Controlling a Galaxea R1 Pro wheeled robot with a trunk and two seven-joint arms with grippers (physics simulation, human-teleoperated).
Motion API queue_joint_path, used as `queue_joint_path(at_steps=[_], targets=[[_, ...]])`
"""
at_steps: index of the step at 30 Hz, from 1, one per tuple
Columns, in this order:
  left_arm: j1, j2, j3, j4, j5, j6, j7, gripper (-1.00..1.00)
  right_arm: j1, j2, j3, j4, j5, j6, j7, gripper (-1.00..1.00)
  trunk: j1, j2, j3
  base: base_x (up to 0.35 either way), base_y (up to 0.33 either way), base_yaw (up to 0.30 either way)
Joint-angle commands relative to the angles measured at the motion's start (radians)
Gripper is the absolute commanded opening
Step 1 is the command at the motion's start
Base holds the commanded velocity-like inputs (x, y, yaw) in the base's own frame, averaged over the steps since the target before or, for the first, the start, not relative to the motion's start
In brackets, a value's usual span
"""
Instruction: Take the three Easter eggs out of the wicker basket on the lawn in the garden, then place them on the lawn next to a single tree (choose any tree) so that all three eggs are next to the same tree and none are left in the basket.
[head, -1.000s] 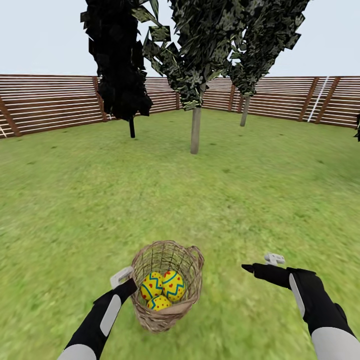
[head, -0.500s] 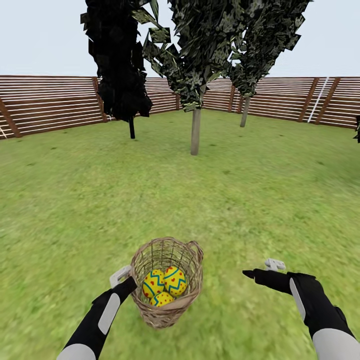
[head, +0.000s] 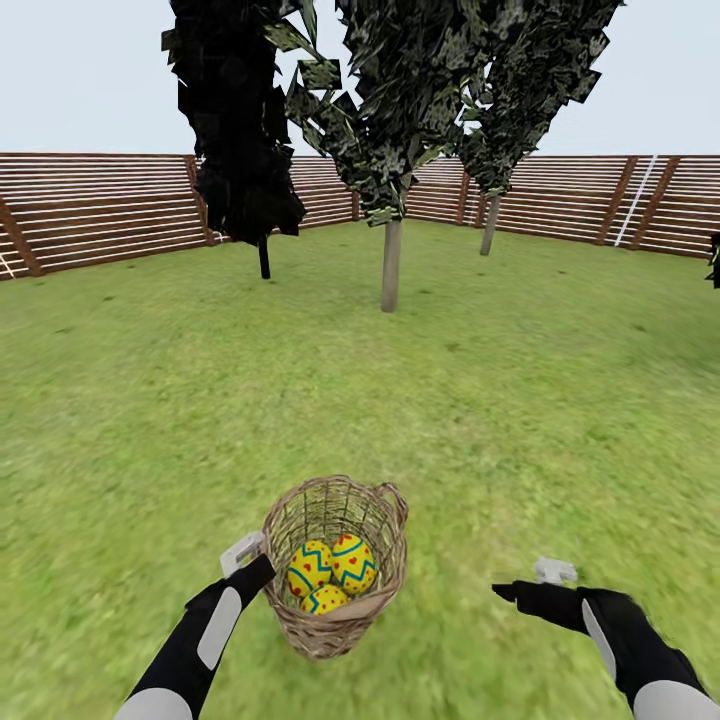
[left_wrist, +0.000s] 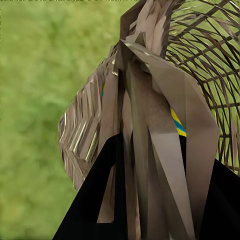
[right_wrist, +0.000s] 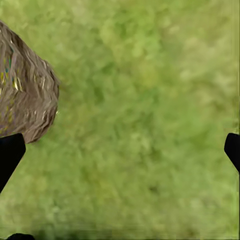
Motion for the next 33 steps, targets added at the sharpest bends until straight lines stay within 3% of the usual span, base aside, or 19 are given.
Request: queue_joint_path(at_steps=[1, 4, 9, 14, 17, 19, 33], targets=[[0.000, -0.001, 0.002, -0.003, 0.012, 0.006, 0.005, -1.00, -0.001, 0.002, -0.006, 0.099, 0.042, -0.064, -0.004, 1.00, -0.004, 0.007, 0.002, 0.000, 0.000, 0.000], [-0.001, -0.001, 0.002, -0.003, 0.012, 0.006, 0.005, -1.00, -0.001, -0.002, -0.004, 0.213, 0.066, -0.184, -0.018, 1.00, -0.015, 0.028, 0.012, 0.000, 0.000, 0.000], [-0.001, -0.002, 0.002, -0.003, 0.012, 0.006, 0.005, -1.00, -0.001, -0.035, -0.002, 0.429, 0.106, -0.354, -0.044, 1.00, -0.035, 0.063, 0.027, 0.000, 0.000, 0.000], [-0.001, -0.004, 0.002, -0.002, 0.012, 0.006, 0.005, -1.00, 0.001, -0.040, 0.001, 0.615, 0.136, -0.558, -0.158, 1.00, -0.054, 0.098, 0.043, 0.000, 0.000, 0.000], [0.000, -0.004, 0.002, -0.003, 0.014, 0.006, 0.006, -1.00, 0.019, -0.037, 0.003, 0.631, 0.211, -0.572, -0.177, 1.00, -0.065, 0.119, 0.053, 0.000, 0.000, 0.000], [-0.001, -0.004, 0.002, -0.003, 0.014, 0.006, 0.006, -1.00, 0.021, -0.036, 0.004, 0.632, 0.229, -0.573, -0.177, 1.00, -0.073, 0.133, 0.059, 0.000, 0.000, 0.000], [-0.001, -0.002, 0.002, -0.007, 0.014, 0.008, 0.007, -1.00, 0.038, -0.022, 0.005, 0.640, 0.234, -0.572, -0.177, 1.00, -0.127, 0.231, 0.103, 0.000, 0.000, 0.000]])
